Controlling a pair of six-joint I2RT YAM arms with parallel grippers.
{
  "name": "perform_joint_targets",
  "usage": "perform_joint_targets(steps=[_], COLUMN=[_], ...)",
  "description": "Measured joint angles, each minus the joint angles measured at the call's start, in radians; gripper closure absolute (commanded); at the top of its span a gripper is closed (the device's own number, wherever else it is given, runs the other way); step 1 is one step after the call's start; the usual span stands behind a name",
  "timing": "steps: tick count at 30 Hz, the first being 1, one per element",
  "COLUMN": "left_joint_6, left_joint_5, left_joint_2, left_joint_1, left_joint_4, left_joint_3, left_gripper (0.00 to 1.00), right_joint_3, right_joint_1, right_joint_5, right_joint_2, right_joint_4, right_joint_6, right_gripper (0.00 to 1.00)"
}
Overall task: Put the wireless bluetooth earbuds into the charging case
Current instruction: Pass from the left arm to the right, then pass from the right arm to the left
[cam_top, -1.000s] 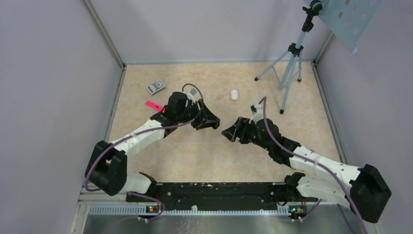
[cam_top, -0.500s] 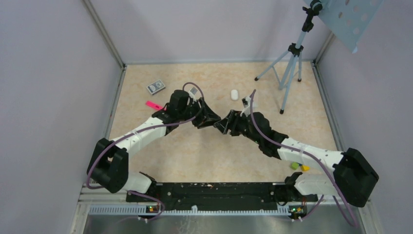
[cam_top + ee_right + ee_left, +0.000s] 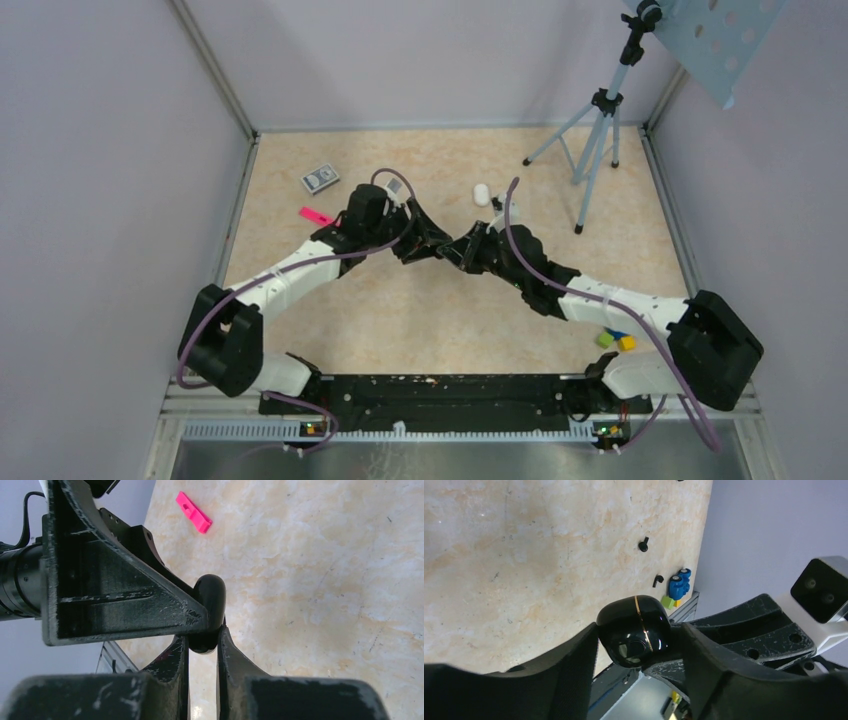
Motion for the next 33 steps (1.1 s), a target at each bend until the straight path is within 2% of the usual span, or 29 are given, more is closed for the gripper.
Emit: perform_joint_targets(steps=[5,9,11,14,19,24,28,33], left_joint_6=[0.033,0.097,0.15,0.279,0.493,0.612,0.645,0.6], left_joint_5=[0.016,0.053,0.087,0.161,0.367,0.557,0.635,0.692], left_joint_2=[-0.017,-0.047,-0.06,-0.066,-0.067,-0.059,-0.025,0.013], left_joint_1=[0.003,0.039,0.091,0.145,0.158,0.126,0.107,0.08], left_joint_4=[-0.031,-0.088,-0.109,-0.144,-0.169,-0.18,-0.185,-0.12], left_joint_3=[0.002,0.005,0.012,0.051,0.117,0.131,0.158,0.158], left_gripper=[0.14,0.12,0.1,0.07,0.05,0.05,0.09,0.12], right_joint_3=[0.0,0.0,0.0,0.0,0.009,0.04,0.041,0.04], right_joint_1=[-0.016,-0.074,-0.125,-0.239,-0.401,-0.406,-0.406,-0.406], right_joint_5=[-0.039,-0.126,-0.195,-0.359,-0.645,-0.879,-1.004,-1.088], right_joint_2=[-0.014,-0.08,-0.118,-0.146,-0.142,-0.106,-0.097,-0.077], right_joint_4=[-0.029,-0.098,-0.131,-0.172,-0.235,-0.2,-0.129,-0.018], right_joint_6=[-0.005,-0.062,-0.1,-0.153,-0.206,-0.195,-0.166,-0.103], right_gripper=[1.0,1.0,1.0,1.0,1.0,1.0,1.0,1.0])
